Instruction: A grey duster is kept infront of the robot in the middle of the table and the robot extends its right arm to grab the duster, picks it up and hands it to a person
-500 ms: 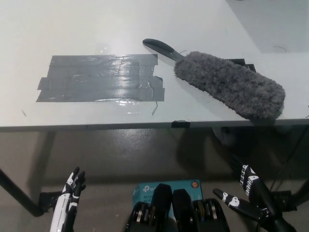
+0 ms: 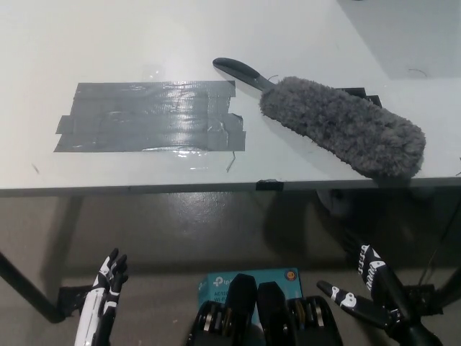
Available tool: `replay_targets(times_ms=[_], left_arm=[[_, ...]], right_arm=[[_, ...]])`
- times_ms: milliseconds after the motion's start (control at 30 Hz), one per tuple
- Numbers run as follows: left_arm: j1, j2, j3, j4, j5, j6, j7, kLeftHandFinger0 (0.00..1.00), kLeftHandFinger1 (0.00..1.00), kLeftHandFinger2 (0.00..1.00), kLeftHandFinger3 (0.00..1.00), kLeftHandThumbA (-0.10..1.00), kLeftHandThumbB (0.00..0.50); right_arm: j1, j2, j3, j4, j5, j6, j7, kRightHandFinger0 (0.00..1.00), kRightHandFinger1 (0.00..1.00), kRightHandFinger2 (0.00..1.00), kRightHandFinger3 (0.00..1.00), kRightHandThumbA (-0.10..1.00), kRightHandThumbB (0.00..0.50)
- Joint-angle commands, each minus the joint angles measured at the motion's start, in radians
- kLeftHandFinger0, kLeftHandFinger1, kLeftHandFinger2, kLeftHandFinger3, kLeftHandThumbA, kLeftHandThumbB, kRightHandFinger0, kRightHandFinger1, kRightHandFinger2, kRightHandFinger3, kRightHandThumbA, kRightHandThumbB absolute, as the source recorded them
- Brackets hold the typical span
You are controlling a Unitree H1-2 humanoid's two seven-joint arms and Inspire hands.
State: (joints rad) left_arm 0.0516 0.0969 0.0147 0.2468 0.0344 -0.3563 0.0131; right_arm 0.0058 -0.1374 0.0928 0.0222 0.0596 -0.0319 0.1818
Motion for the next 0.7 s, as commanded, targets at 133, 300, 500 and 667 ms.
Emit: replay_targets(times_ms=[133,300,500,667], left_arm=[[-0.011,0.012,0.002,-0.018,0.015,-0.040,-0.001,1.00,1.00,1.00,1.00,0.90,0.317],[-0.013,0.012,0.001,-0.017,0.021,-0.040,0.001,1.00,1.00,1.00,1.00,0.88,0.318],[-0.014,0.014,0.001,-0.012,0.025,-0.037,0.001,1.00,1.00,1.00,1.00,0.85,0.306],[-0.013,0.015,0.001,-0.015,0.034,-0.035,0.001,1.00,1.00,1.00,1.00,0.86,0.297]], right_arm=[[-0.015,-0.007,0.000,-0.036,-0.005,-0.048,0.013,1.00,1.00,1.00,1.00,0.93,0.408],[-0.019,-0.006,-0.001,-0.028,-0.004,-0.052,0.012,1.00,1.00,1.00,1.00,0.93,0.407],[-0.017,-0.005,0.002,-0.029,-0.009,-0.051,0.012,1.00,1.00,1.00,1.00,0.93,0.398],[-0.019,-0.005,0.004,-0.028,-0.015,-0.054,0.010,1.00,1.00,1.00,1.00,0.94,0.390]])
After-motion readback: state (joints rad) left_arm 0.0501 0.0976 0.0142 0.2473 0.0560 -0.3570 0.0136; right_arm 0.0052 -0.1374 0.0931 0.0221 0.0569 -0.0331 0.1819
